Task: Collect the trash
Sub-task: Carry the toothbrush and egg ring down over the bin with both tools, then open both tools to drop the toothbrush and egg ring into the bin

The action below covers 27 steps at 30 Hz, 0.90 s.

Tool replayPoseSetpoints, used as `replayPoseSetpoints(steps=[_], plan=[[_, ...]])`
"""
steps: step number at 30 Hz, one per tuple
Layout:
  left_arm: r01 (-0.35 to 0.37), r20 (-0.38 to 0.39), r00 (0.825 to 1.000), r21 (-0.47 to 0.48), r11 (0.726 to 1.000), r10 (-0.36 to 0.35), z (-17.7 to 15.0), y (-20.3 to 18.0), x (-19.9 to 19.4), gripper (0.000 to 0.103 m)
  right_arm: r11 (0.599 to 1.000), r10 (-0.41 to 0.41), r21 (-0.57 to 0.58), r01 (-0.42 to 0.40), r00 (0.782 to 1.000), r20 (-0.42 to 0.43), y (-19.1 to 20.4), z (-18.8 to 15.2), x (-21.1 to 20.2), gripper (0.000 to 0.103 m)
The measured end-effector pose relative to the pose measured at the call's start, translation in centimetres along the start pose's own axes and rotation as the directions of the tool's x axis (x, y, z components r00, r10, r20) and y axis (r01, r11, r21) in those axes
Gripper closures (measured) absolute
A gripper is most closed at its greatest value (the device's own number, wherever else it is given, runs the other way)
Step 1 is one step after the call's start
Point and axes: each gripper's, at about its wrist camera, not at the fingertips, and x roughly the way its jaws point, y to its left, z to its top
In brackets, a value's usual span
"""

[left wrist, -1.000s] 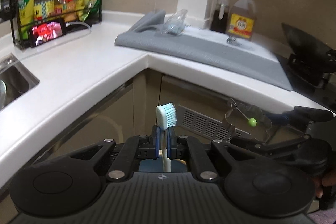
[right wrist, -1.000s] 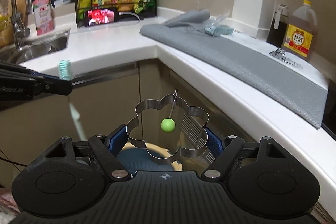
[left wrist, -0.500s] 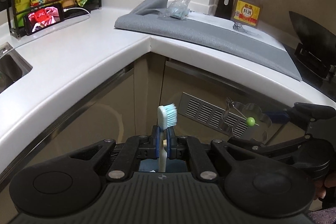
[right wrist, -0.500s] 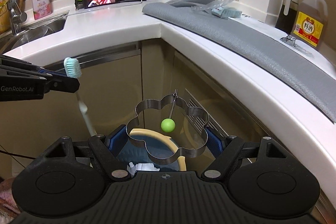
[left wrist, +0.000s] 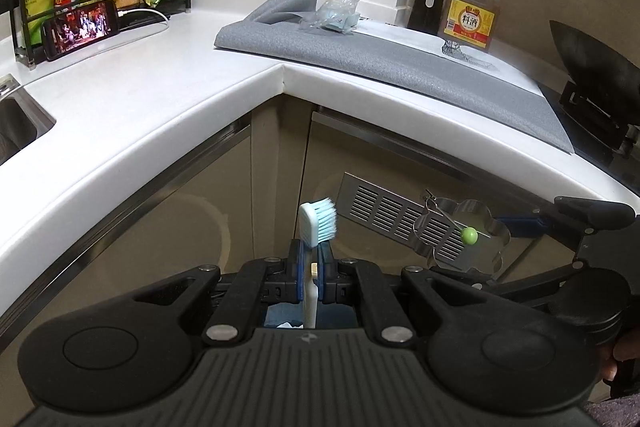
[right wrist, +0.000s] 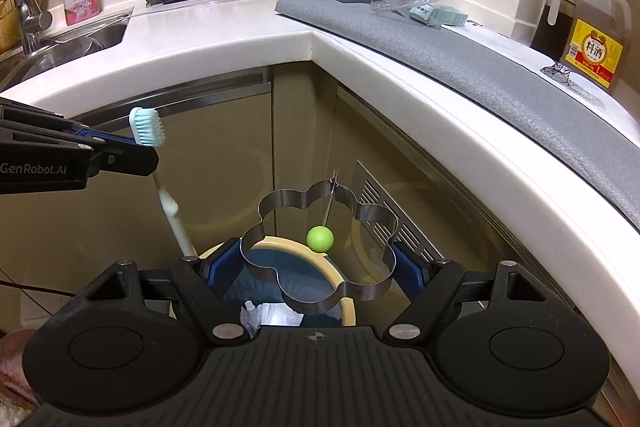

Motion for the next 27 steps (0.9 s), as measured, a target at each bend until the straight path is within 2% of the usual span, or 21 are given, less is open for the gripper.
replayPoseSetpoints(steps=[13, 27], plan=[[-0.008, -0.010, 1.000, 0.002, 1.000, 0.009, -0.2, 0.0, 0.2, 0.097, 1.000, 0.006, -0.010, -0.006, 1.000, -0.020, -0.2, 0.0, 0.6, 0.022], [-0.050, -0.090, 0.995, -0.004, 0.999, 0.049, -0.5, 0.0, 2.2, 0.097, 1.000, 0.008, -0.030, -0.009, 0.999, -0.053, 0.1, -0.2, 1.9, 0.022]])
